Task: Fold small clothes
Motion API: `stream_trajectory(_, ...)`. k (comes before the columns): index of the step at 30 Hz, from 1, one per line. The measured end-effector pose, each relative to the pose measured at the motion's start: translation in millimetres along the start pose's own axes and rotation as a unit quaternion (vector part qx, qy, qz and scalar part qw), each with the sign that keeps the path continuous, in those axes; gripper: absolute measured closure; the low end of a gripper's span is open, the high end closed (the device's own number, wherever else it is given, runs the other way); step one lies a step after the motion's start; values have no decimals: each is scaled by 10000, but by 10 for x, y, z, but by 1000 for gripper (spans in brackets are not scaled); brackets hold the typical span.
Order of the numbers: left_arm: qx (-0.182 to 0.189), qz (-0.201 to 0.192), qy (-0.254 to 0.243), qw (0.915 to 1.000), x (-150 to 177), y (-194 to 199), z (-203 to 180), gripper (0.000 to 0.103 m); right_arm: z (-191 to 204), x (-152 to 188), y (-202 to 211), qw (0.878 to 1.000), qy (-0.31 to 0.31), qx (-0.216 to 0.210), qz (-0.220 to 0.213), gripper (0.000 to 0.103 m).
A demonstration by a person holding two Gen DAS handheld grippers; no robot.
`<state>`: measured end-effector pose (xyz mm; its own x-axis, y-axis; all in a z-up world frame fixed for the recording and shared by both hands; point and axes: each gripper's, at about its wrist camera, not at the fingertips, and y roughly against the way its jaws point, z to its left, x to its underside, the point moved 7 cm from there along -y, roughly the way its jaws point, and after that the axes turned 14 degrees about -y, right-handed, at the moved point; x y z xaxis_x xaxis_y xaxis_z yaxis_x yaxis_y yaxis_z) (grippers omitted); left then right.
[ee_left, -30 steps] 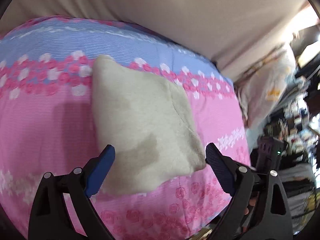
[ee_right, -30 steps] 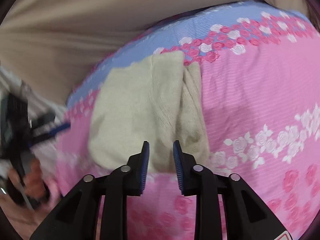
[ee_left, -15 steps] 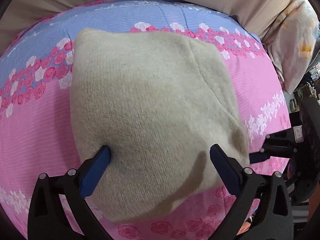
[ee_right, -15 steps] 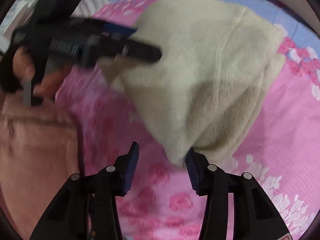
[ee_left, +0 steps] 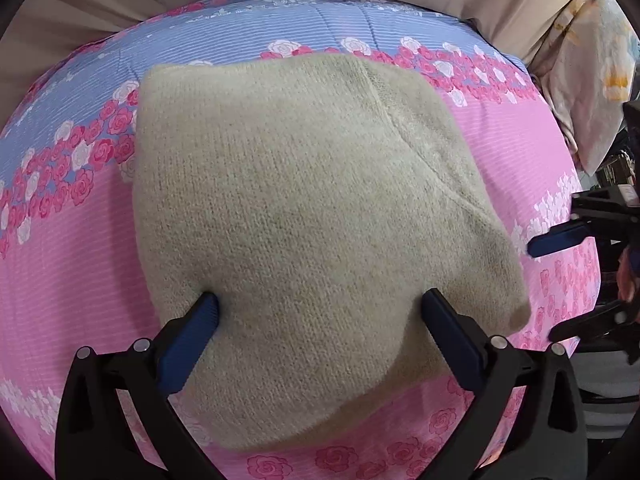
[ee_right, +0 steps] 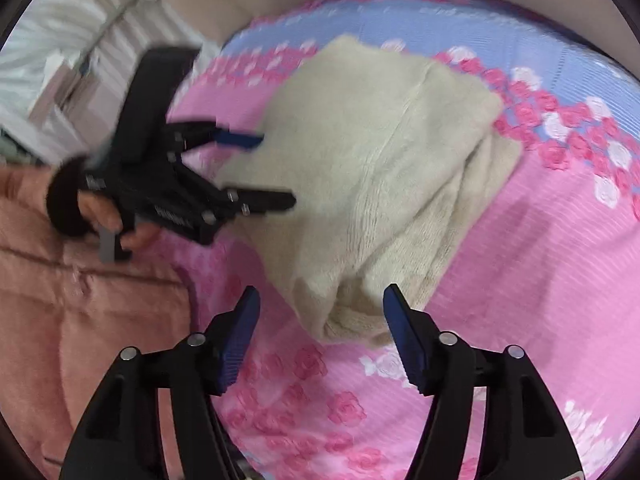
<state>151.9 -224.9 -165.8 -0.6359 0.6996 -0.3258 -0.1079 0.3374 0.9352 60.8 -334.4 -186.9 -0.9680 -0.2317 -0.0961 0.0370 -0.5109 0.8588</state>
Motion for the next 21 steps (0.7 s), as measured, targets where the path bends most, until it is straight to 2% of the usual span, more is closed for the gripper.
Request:
stream_trajectory(4, -1, -35, -24, 10000, 8, -2, 4, 5, 102, -26, -134, 9964, 611, 164, 571, 40)
stream_trajectory(8, -63, -37, -38, 10000, 3, -9, -6, 5, 319, -150, -340, 9868, 1297, -143, 963, 41)
stream_trajectory(10, -54, -44, -2, 10000, 2, -11, 0, 5, 403, -125, -483, 9801, 1269, -540, 1430, 43)
stream_trajectory(11, -41, -49, 35, 10000, 2, -14, 9, 5, 433, -85, -554, 9757, 1207, -702, 1690, 50)
stream_trajectory(12, -34, -46, 64, 10000, 4, -17, 18, 5, 454, -33, -584, 9718, 1211, -832, 1846, 68)
stream_trajectory(14, -4, -18, 107, 9999, 12, -27, 40, 5, 446, 19, -443, 9714, 1166, -1139, 1724, 80)
stream_trajectory(15, 34, -22, 139, 9999, 19, -28, 51, 5, 422, 25, -326, 9724, 1005, -1397, 1576, 82)
stream_trajectory(17, 92, -77, 155, 9998, 16, -22, 54, 5, 264, 16, -75, 9794, 598, -1587, 1097, 86)
stream_trajectory(19, 160, -139, 193, 9996, 4, -24, 58, 5, 73, 43, 65, 9866, 171, -1477, 668, 87)
stream_trajectory(21, 153, -145, 216, 9995, -8, -43, 56, 5, -106, 54, 144, 9938, -255, -1067, 177, 89)
